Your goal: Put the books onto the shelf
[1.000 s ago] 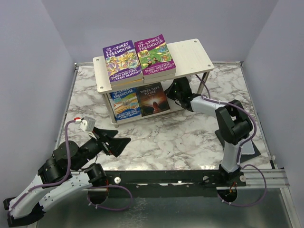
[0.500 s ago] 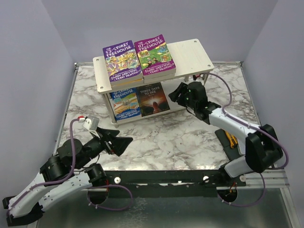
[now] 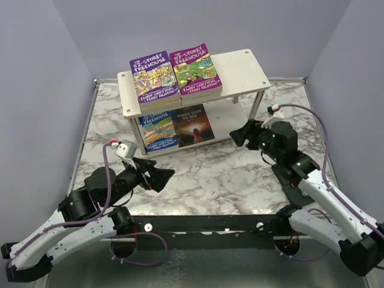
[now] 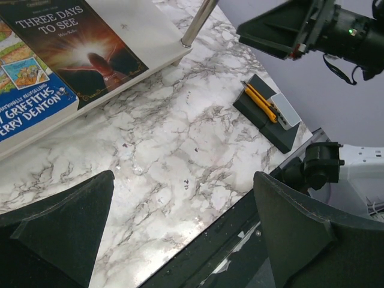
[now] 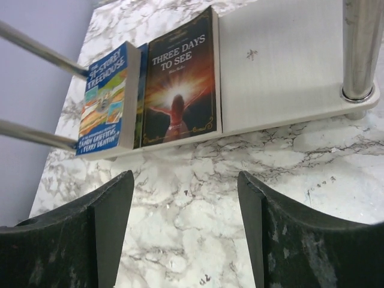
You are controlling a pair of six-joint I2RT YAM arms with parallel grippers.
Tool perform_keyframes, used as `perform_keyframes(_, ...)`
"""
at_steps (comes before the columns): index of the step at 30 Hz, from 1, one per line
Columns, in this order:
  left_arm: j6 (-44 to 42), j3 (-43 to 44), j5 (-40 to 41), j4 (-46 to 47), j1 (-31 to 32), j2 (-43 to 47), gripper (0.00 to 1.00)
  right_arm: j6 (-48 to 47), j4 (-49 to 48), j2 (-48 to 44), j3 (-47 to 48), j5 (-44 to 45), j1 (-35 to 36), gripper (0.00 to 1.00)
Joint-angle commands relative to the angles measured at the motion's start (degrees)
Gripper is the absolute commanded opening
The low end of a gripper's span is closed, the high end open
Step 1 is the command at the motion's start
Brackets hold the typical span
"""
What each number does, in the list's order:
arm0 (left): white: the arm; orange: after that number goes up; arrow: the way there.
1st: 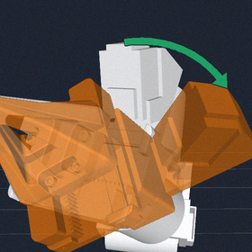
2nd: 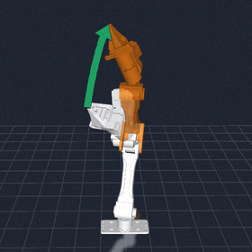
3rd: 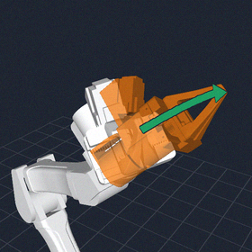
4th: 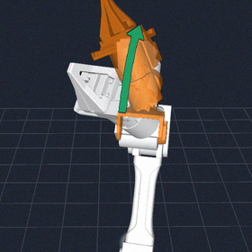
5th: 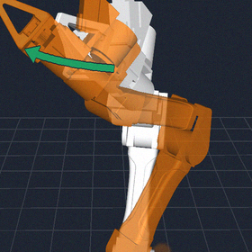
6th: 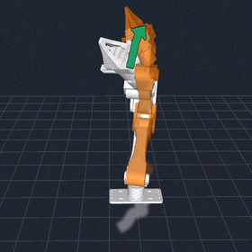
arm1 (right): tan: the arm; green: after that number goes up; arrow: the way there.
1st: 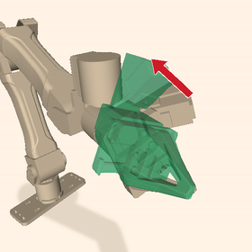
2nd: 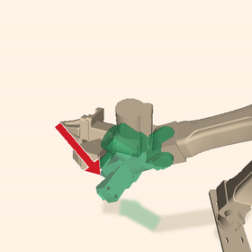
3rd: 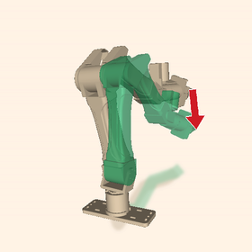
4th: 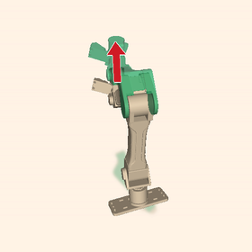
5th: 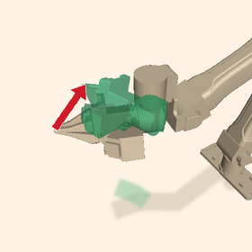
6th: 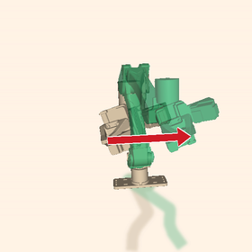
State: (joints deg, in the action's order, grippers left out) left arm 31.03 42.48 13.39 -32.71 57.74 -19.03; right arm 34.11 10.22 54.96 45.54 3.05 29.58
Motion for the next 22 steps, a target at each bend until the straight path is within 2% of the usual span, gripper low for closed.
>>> perform_keyframes(1,-2.66,2.20,1.59,4.08,-0.07,-2.92,0.99,-5.17,8.48,-8.09,-1.69,-5.37,-0.05,0.75)
perform_keyframes(13,-4.37,3.05,0.87,10.07,-0.08,-8.54,0.99,-5.90,13.45,-34.50,-5.54,-13.75,-0.05,0.85)
perform_keyframes(17,-4.58,3.15,-0.74,11.35,-0.08,-8.75,0.99,-5.38,13.72,-37.65,-6.01,-13.84,-0.08,0.87)
perform_keyframes(22,-2.93,2.73,0.38,11.86,-0.07,-7.92,0.99,-5.00,14.10,-36.11,-5.52,-14.43,-0.05,0.87)
